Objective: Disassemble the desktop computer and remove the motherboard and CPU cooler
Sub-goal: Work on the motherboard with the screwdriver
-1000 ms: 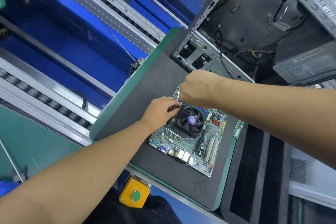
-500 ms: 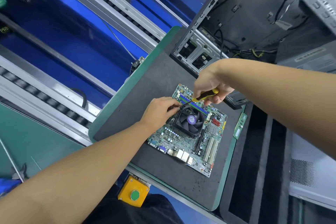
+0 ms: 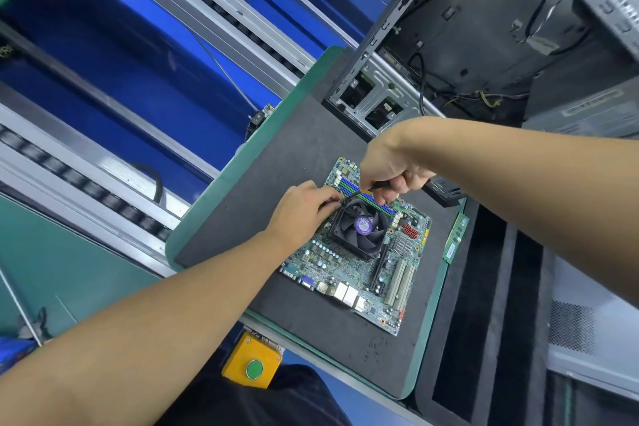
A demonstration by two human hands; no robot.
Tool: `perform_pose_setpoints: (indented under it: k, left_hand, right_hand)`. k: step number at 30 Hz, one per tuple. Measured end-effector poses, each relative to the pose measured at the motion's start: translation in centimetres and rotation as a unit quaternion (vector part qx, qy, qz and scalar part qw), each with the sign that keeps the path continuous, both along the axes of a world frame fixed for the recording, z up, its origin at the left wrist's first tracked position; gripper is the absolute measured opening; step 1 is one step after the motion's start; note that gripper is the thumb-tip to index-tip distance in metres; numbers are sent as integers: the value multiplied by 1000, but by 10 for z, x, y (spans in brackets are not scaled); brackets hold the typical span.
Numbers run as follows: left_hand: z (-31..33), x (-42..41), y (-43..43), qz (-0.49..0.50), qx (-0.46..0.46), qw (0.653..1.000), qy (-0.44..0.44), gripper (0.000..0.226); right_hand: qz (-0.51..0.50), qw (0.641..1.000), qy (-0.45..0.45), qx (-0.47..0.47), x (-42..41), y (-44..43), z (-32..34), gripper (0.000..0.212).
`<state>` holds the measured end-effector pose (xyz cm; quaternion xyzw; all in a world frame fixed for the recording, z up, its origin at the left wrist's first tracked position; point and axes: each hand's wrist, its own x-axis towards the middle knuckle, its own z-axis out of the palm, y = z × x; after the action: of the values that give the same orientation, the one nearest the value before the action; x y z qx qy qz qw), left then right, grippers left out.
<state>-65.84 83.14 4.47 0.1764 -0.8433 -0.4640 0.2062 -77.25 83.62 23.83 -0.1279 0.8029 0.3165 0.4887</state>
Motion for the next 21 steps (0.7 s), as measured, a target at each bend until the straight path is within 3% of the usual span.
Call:
perform_pose_setpoints:
  k: [4, 6, 11, 16, 18, 21]
  left_hand:
    - [-2, 0, -2, -7, 14, 1000, -9, 15]
    - [-2, -1, -2, -9, 20, 1000, -3, 14]
    - [0, -2, -6, -28, 31, 999, -11, 14]
    - [1, 0, -10, -50, 38, 998, -21, 18]
    - [0, 1, -10, -53, 39, 997, -25, 20]
    - [1, 1, -7, -46, 38, 998, -21, 20]
  right_hand:
    - [134, 991, -4, -13, 1, -5, -3, 28]
    - [261, 964, 18, -57, 3, -2, 0, 27]
    - [594, 798, 75, -65, 14, 15, 7, 36]
    - [761, 649, 21, -15, 17, 19, 8, 30]
    - [792, 610, 7, 0, 16, 19, 8, 28]
    - [795, 606, 2, 31, 20, 15, 15, 19]
